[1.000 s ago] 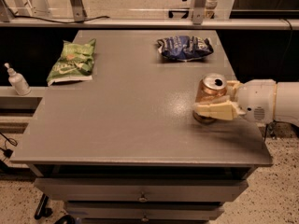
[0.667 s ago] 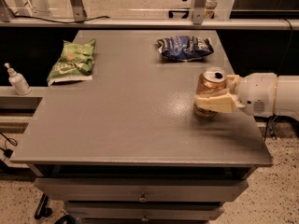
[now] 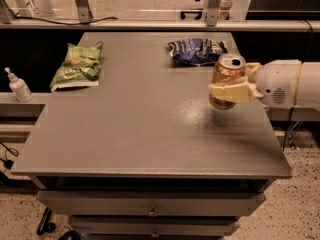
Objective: Move orange can near green jalapeno chip bag
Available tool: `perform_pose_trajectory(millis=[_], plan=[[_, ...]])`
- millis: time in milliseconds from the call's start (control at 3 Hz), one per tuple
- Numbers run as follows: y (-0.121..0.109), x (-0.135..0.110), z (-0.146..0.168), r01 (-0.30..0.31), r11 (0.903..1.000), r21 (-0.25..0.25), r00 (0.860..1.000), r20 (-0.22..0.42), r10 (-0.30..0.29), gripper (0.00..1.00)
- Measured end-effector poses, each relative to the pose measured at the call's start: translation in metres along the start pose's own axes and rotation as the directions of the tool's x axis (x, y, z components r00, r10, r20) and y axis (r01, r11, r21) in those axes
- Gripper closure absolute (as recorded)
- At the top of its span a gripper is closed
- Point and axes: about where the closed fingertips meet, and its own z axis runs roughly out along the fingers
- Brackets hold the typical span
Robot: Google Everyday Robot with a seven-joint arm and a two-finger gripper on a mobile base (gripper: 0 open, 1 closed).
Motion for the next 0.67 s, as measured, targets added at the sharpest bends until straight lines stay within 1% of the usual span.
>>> perform_pose_trajectory(millis=[333, 667], plan=[[0.009, -0.011, 0.031, 0.012, 0.9989, -0.045, 1.0, 0.024, -0.011, 1.0], [0.017, -0.03, 0.071, 0.03, 0.995, -0.095, 0.998, 0.062, -0.024, 1.0]])
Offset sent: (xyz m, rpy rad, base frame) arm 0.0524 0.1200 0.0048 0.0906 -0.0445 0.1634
